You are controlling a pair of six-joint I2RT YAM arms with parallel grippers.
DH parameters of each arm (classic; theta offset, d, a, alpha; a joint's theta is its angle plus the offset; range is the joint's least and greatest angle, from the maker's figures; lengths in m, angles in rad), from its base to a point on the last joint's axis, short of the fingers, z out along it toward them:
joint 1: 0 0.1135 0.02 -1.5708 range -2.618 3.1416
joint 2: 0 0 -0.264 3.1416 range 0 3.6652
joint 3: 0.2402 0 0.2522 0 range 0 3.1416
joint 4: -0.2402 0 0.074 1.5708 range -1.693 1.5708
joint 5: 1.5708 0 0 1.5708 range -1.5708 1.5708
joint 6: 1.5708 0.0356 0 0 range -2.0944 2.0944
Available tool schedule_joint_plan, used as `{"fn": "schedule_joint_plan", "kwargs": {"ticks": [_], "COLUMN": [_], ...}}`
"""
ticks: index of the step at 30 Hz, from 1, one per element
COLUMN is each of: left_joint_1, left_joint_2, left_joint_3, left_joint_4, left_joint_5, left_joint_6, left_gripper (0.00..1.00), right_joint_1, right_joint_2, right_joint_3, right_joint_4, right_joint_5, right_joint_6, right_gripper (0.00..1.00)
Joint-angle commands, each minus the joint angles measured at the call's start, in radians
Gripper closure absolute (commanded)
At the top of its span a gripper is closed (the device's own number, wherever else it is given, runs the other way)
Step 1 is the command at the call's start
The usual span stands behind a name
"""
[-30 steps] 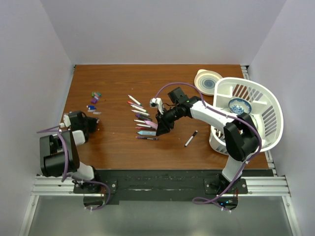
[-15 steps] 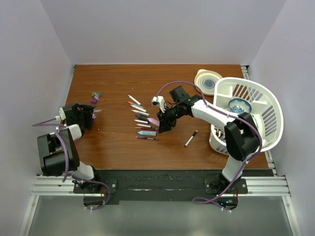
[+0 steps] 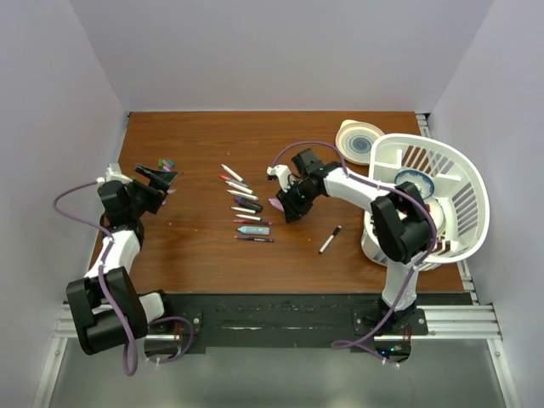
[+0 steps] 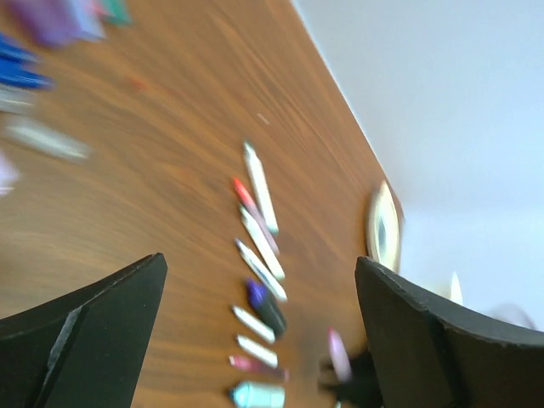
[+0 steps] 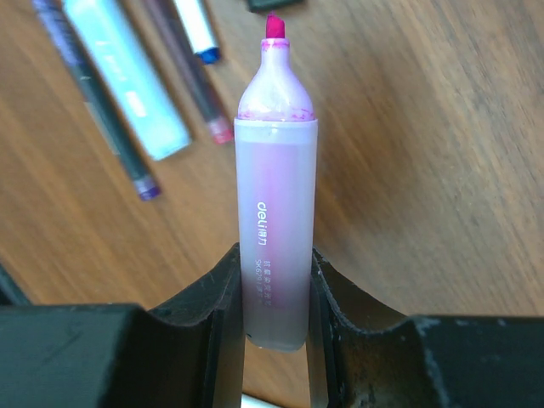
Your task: Open the pen caps
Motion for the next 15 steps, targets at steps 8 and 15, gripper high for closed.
{"fn": "schedule_joint_plan", "kwargs": {"ticks": [8, 15], "left_joint_1": [-0.035, -0.057], "left_joint_2": [-0.183, -0.238], "left_joint_3": [-0.029, -0.026], "left_joint_4": [0.025, -0.017], "left_joint_5": [0.409, 0.407], "left_joint_6": [0.323, 0.364], "left_gripper": [0.0, 0.0], "right_joint_1": [0.001, -0.003], "right_joint_2": [0.271, 0.416], "right_joint_3": [0.411, 0.648], "right_joint_4": [-0.191, -0.295], "right_joint_5": [0.052, 0.104], "right_joint_6": [0.008, 0.034], "right_gripper": [0.81, 0.59]}}
